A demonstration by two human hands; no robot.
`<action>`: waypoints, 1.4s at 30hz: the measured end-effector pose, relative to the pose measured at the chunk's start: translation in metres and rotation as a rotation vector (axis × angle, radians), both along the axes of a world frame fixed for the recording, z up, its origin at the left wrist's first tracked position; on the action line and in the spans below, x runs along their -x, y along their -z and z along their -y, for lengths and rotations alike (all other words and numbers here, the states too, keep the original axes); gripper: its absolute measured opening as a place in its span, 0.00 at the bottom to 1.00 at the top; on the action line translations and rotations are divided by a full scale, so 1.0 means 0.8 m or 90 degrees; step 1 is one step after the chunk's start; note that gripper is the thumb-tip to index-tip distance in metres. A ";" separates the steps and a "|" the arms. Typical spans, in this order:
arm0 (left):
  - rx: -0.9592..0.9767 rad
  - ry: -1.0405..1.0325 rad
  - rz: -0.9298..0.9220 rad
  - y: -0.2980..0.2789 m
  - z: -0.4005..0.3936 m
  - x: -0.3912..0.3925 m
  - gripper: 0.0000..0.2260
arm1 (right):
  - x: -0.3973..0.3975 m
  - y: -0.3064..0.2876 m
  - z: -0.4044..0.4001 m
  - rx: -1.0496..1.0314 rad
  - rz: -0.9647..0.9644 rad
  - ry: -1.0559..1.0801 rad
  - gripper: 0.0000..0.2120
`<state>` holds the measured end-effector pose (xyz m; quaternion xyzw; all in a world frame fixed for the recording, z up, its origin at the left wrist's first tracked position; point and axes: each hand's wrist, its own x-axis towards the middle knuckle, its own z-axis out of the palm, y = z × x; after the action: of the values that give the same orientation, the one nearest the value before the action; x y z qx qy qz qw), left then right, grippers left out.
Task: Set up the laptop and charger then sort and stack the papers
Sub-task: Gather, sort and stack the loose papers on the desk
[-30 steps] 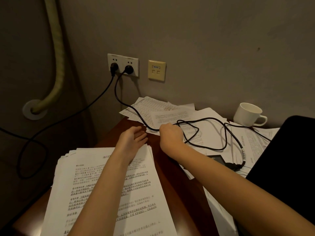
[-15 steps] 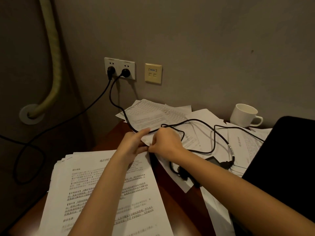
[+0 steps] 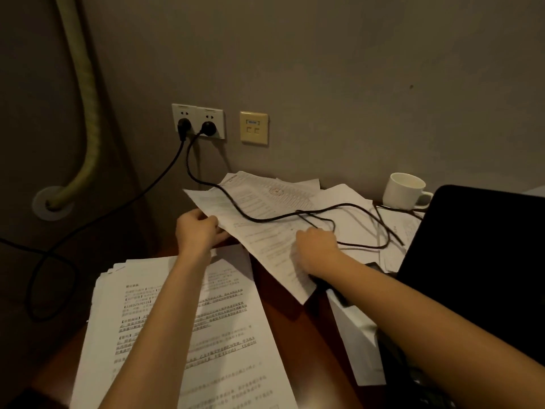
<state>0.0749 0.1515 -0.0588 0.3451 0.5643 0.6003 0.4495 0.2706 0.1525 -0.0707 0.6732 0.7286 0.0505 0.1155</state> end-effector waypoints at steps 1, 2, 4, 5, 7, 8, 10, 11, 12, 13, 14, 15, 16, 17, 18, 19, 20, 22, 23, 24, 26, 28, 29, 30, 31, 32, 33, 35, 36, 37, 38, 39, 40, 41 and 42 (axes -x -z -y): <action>-0.013 -0.019 0.013 -0.010 0.005 0.008 0.11 | -0.003 -0.001 -0.004 0.007 0.024 0.026 0.16; -0.021 -0.042 0.033 -0.019 0.010 0.017 0.11 | -0.005 0.000 -0.007 0.011 0.040 0.042 0.16; -0.028 -0.098 0.058 -0.026 0.018 0.041 0.11 | -0.002 -0.004 -0.010 0.001 0.047 0.030 0.15; -0.026 -0.134 0.058 -0.024 0.022 0.055 0.11 | 0.002 -0.006 -0.011 -0.019 0.041 -0.001 0.14; -0.002 -0.215 0.036 -0.014 0.028 0.084 0.09 | 0.010 -0.005 -0.018 -0.055 -0.003 -0.091 0.13; 0.022 -0.249 0.008 -0.008 0.032 0.097 0.09 | 0.016 -0.005 -0.022 -0.046 -0.045 -0.134 0.14; 0.088 -0.275 -0.045 0.006 0.042 0.116 0.16 | 0.031 0.001 -0.034 0.007 -0.123 -0.186 0.14; 0.117 -0.264 -0.053 0.014 0.045 0.122 0.21 | 0.039 0.007 -0.041 0.024 -0.142 -0.196 0.14; 0.136 -0.245 -0.057 0.019 0.049 0.122 0.27 | 0.047 0.012 -0.047 0.026 -0.152 -0.199 0.13; 0.135 -0.226 -0.061 0.025 0.052 0.120 0.31 | 0.055 0.016 -0.053 0.015 -0.156 -0.202 0.12; 0.112 -0.206 -0.072 0.030 0.053 0.116 0.35 | 0.061 0.019 -0.058 -0.002 -0.157 -0.204 0.12; 0.083 -0.184 -0.100 0.033 0.053 0.112 0.36 | 0.067 0.023 -0.063 -0.023 -0.154 -0.207 0.12; 0.057 -0.160 -0.134 0.036 0.052 0.107 0.35 | 0.071 0.025 -0.067 -0.043 -0.149 -0.207 0.11; 0.036 -0.132 -0.163 0.037 0.052 0.101 0.32 | 0.074 0.028 -0.072 -0.061 -0.145 -0.201 0.11; 0.026 -0.100 -0.184 0.037 0.051 0.095 0.29 | 0.075 0.030 -0.077 -0.075 -0.142 -0.190 0.11; 0.021 -0.069 -0.197 0.038 0.051 0.091 0.27 | 0.076 0.034 -0.081 -0.086 -0.149 -0.177 0.12; 0.021 -0.040 -0.211 0.039 0.051 0.087 0.27 | 0.076 0.035 -0.085 -0.096 -0.160 -0.164 0.12; 0.036 -0.003 -0.234 0.041 0.050 0.083 0.26 | 0.074 0.038 -0.092 -0.115 -0.169 -0.156 0.14; 0.049 0.004 -0.240 0.042 0.049 0.083 0.25 | 0.073 0.038 -0.095 -0.117 -0.158 -0.157 0.14; 0.064 0.009 -0.239 0.044 0.049 0.084 0.25 | 0.073 0.037 -0.098 -0.109 -0.139 -0.156 0.13; 0.081 0.009 -0.223 0.047 0.048 0.086 0.24 | 0.075 0.032 -0.104 -0.070 -0.097 -0.146 0.12; 0.090 0.012 -0.198 0.048 0.047 0.086 0.23 | 0.079 0.023 -0.107 -0.024 -0.080 -0.133 0.16; 0.092 0.015 -0.178 0.049 0.047 0.087 0.23 | 0.080 0.019 -0.109 -0.010 -0.068 -0.134 0.19; 0.093 0.020 -0.159 0.048 0.048 0.088 0.23 | 0.081 0.014 -0.108 -0.004 -0.055 -0.139 0.21; 0.094 0.028 -0.147 0.047 0.048 0.088 0.23 | 0.081 0.011 -0.108 -0.008 -0.048 -0.144 0.23; 0.095 0.035 -0.140 0.046 0.048 0.089 0.23 | 0.080 0.010 -0.108 -0.022 -0.047 -0.143 0.24; 0.095 0.040 -0.132 0.045 0.048 0.089 0.22 | 0.077 0.011 -0.106 -0.043 -0.049 -0.137 0.23; 0.088 0.048 -0.121 0.043 0.049 0.088 0.22 | 0.072 0.016 -0.102 -0.103 -0.038 -0.135 0.16; 0.083 0.048 -0.125 0.043 0.050 0.087 0.22 | 0.068 0.018 -0.100 -0.133 -0.027 -0.136 0.12; 0.080 0.050 -0.134 0.043 0.050 0.086 0.22 | 0.063 0.017 -0.100 -0.155 -0.032 -0.130 0.10; 0.080 0.054 -0.140 0.043 0.052 0.086 0.22 | 0.059 0.013 -0.102 -0.170 -0.062 -0.110 0.09; 0.082 0.058 -0.142 0.043 0.053 0.085 0.22 | 0.054 0.005 -0.105 -0.186 -0.117 -0.082 0.09; 0.082 0.057 -0.141 0.043 0.053 0.084 0.21 | 0.049 -0.006 -0.111 -0.207 -0.181 -0.050 0.09; 0.077 0.052 -0.136 0.042 0.054 0.083 0.20 | 0.044 -0.019 -0.116 -0.231 -0.241 -0.021 0.09; 0.068 0.045 -0.130 0.041 0.055 0.082 0.20 | 0.040 -0.033 -0.121 -0.257 -0.289 0.003 0.09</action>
<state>0.0091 0.1074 -0.0913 0.3998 0.6260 0.5145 0.4285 0.2386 0.2491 -0.0439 0.6786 0.7093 0.0419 -0.1861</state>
